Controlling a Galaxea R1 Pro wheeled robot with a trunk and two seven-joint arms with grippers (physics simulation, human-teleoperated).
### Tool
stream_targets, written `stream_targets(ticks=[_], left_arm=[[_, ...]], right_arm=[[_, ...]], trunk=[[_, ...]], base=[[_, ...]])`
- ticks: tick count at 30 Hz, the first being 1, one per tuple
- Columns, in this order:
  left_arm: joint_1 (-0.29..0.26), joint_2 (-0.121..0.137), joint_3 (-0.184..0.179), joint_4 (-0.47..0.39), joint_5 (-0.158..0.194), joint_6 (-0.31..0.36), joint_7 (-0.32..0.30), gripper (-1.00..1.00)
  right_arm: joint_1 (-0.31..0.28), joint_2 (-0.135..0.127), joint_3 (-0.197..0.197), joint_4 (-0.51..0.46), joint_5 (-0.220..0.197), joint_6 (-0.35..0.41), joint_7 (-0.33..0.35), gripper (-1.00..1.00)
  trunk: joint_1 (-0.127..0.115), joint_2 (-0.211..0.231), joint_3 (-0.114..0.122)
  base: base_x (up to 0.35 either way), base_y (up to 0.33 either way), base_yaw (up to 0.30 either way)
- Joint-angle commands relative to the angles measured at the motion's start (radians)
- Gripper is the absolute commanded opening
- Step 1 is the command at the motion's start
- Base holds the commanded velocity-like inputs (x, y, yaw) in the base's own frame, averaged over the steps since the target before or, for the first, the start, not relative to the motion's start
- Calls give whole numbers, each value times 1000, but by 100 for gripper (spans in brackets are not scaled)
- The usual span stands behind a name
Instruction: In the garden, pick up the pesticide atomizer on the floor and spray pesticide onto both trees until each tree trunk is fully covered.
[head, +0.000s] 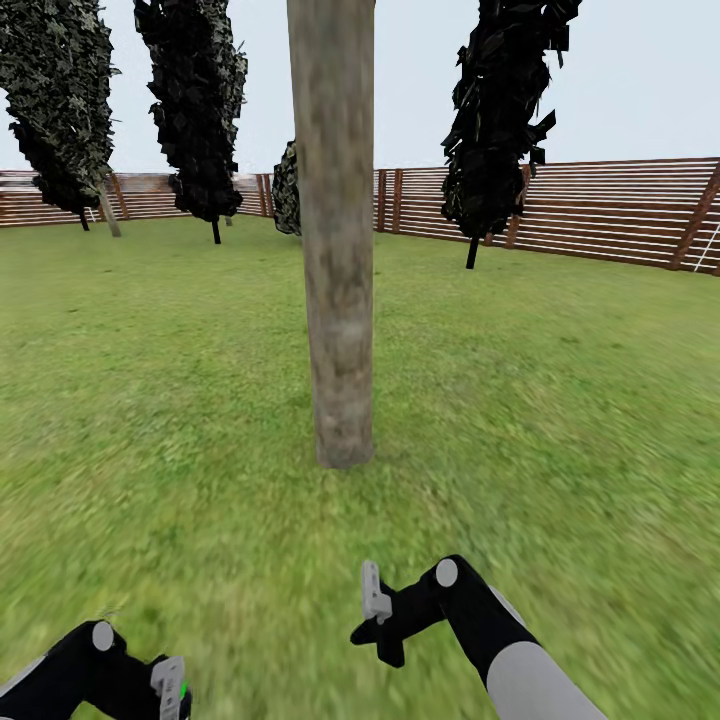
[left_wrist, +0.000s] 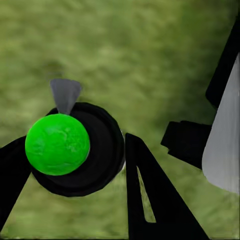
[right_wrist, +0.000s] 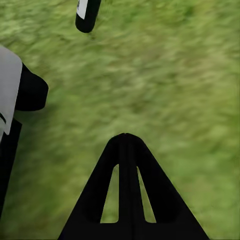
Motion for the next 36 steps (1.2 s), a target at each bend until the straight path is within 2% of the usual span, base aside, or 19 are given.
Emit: stream_targets(ticks=[1, 2, 3, 6, 7, 9, 11, 12, 13, 16, 17, 20, 21, 22, 23, 25, 28, 32, 36], left_arm=[[1, 5, 16, 22, 2, -12, 8, -100], [2, 6, 33, 31, 4, -29, 18, -100], [2, 6, 55, 37, 6, -60, 30, -100], [2, 2, 137, 45, 9, -124, 60, -100], [2, 1, 152, 45, 9, -129, 63, -100], [2, -9, 249, 51, 11, -144, 80, -100], [2, -37, 353, 76, 16, -148, 127, -100], [2, -43, 370, 83, 17, -148, 141, -100], [3, -55, 403, 99, 20, -149, 177, -100], [3, -84, 484, 158, 24, -151, 348, -100], [3, -98, 507, 195, 24, -154, 458, -100], [3, -126, 526, 276, 25, -160, 672, -100], [3, -131, 527, 289, 25, -160, 703, -100], [3, -182, 534, 370, 29, -158, 938, -100], [3, -183, 535, 375, 31, -158, 942, -100], [3, -187, 534, 407, 72, -157, 951, -100], [3, -191, 533, 444, 98, -157, 954, -100], [3, -194, 535, 454, 116, -156, 963, -100], [4, -183, 533, 456, 229, -163, 975, -100]], right_arm=[[0, 0, -1, 1, 8, -10, 0, -100], [0, 0, -1, 2, 8, -11, 0, -100], [0, 0, -2, 3, 7, -11, 0, 100], [0, 0, -4, 4, 7, -10, 0, 100], [0, 0, -4, 5, 7, -11, 0, 100], [0, 0, -6, 4, 7, -11, -13, 100], [1, -20, -14, 22, 7, -11, -130, 100], [1, -26, -16, 32, 7, -11, -160, 100], [1, -34, -18, 61, 7, -11, -230, 100], [1, -44, -43, 187, 6, -11, -520, 100], [1, -46, -65, 259, 5, -11, -698, 100], [1, -47, -111, 424, 1, -12, -1030, 100], [1, -47, -120, 452, -1, -12, -1078, 100], [38, -85, -275, 589, -192, -77, -1445, 100], [40, -94, -280, 590, -209, -82, -1451, 100], [47, -146, -294, 595, -271, -95, -1465, 100], [49, -170, -297, 598, -289, -100, -1467, 100], [50, -172, -297, 595, -291, -101, -1467, 100], [50, -172, -295, 593, -287, -102, -1466, 100]], trunk=[[0, 0, -1], [0, 0, -1], [0, 0, -1], [0, 0, -1], [0, 0, -1], [0, 0, -1], [0, 0, -1], [0, 0, -1], [0, 0, -1], [0, 0, -1], [0, 0, -1], [0, 0, -1], [0, 0, -1], [0, 0, -1], [0, 0, -1], [0, 0, -1], [0, 0, -1], [0, 0, -1], [0, 0, -1]], base=[[0, 0, 0], [0, 0, 0], [0, 0, 0], [0, 0, 0], [0, 0, 0], [0, 0, 0], [0, 0, 0], [0, 0, 0], [0, 0, 0], [0, 0, 0], [0, 0, 0], [0, 0, 0], [0, 0, 0], [0, 0, 0], [0, 0, 0], [0, 0, 0], [0, 0, 0], [0, 0, 0], [0, 0, 0]])
